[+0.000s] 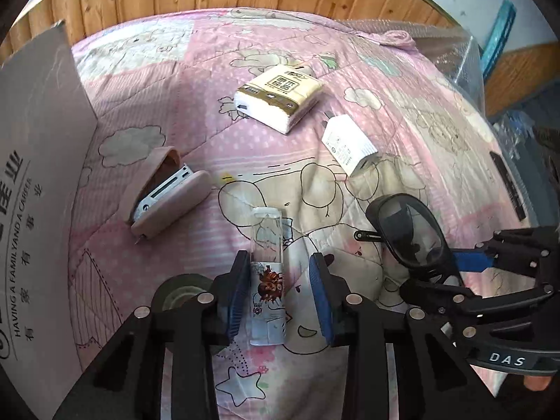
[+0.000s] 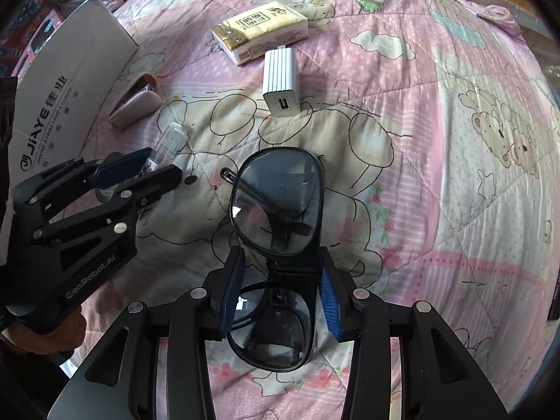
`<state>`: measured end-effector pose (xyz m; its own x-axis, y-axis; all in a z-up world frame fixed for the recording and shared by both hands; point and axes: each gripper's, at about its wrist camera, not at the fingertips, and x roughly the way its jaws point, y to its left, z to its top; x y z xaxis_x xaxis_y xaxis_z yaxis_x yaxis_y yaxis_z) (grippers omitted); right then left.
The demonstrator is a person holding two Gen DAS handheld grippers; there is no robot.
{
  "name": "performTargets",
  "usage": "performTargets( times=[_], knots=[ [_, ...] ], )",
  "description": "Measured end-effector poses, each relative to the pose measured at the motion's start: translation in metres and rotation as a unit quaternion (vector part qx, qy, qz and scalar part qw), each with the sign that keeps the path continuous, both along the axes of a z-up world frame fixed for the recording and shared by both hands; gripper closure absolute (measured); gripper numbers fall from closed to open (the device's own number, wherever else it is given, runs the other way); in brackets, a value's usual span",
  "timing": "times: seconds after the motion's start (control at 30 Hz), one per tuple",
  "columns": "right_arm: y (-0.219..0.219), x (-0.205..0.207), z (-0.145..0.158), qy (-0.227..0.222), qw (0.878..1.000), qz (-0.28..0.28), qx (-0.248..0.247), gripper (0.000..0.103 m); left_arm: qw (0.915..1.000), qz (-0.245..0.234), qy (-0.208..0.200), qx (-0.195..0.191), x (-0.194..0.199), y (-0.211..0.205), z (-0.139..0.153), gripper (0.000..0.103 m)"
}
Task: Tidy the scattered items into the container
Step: 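Grasp the clear glue stick with the left tool while the right tool holds the glasses, then lift and carry the glasses and glue stick with both tools toward the cardboard box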
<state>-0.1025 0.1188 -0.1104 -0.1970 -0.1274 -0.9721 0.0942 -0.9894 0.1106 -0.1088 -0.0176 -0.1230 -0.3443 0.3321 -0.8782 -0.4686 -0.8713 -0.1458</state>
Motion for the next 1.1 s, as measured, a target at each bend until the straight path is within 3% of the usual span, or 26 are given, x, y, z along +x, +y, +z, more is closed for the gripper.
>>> performTargets(
  times=[0.07, 0.3, 0.4, 0.5, 0.67, 0.83, 0.87, 0.93, 1.1],
  knots=[
    [0.003, 0.002, 0.003, 0.003, 1.000, -0.008, -0.005, 0.067, 0.9998, -0.007, 0.013, -0.013, 0.001, 0.002, 0.001, 0.083],
    [0.011, 0.008, 0.022, 0.025, 0.999, -0.022, -0.012, 0.070, 0.9949, 0.010, -0.018, 0.099, 0.003, -0.039, 0.028, 0.083],
    [0.010, 0.009, 0.024, 0.027, 0.999, -0.021, -0.012, 0.070, 0.9931, 0.004, -0.023, 0.115, 0.010, -0.044, 0.033, 0.083],
    [0.009, 0.011, 0.025, 0.024, 0.999, -0.019, -0.014, 0.070, 0.9948, -0.001, -0.007, 0.101, 0.022, -0.045, 0.040, 0.083],
    [-0.004, 0.023, 0.021, 0.014, 1.000, 0.000, -0.017, 0.070, 0.9992, -0.007, 0.001, 0.040, 0.051, -0.066, 0.042, 0.083],
    [-0.011, 0.019, 0.004, -0.004, 1.000, 0.008, -0.007, 0.065, 0.9969, 0.020, 0.006, -0.076, 0.068, -0.076, 0.000, 0.079],
    [-0.009, 0.021, 0.001, -0.005, 1.000, 0.005, -0.006, 0.061, 0.9966, 0.021, 0.043, -0.067, 0.075, -0.077, 0.000, 0.077],
    [-0.007, 0.026, -0.003, -0.005, 1.000, 0.005, -0.012, 0.060, 0.9956, 0.024, 0.058, -0.070, 0.081, -0.076, -0.005, 0.075],
    [-0.012, 0.032, 0.003, 0.016, 1.000, 0.009, 0.001, 0.069, 0.9975, 0.028, 0.045, -0.048, 0.078, -0.079, -0.001, 0.083]
  ],
)
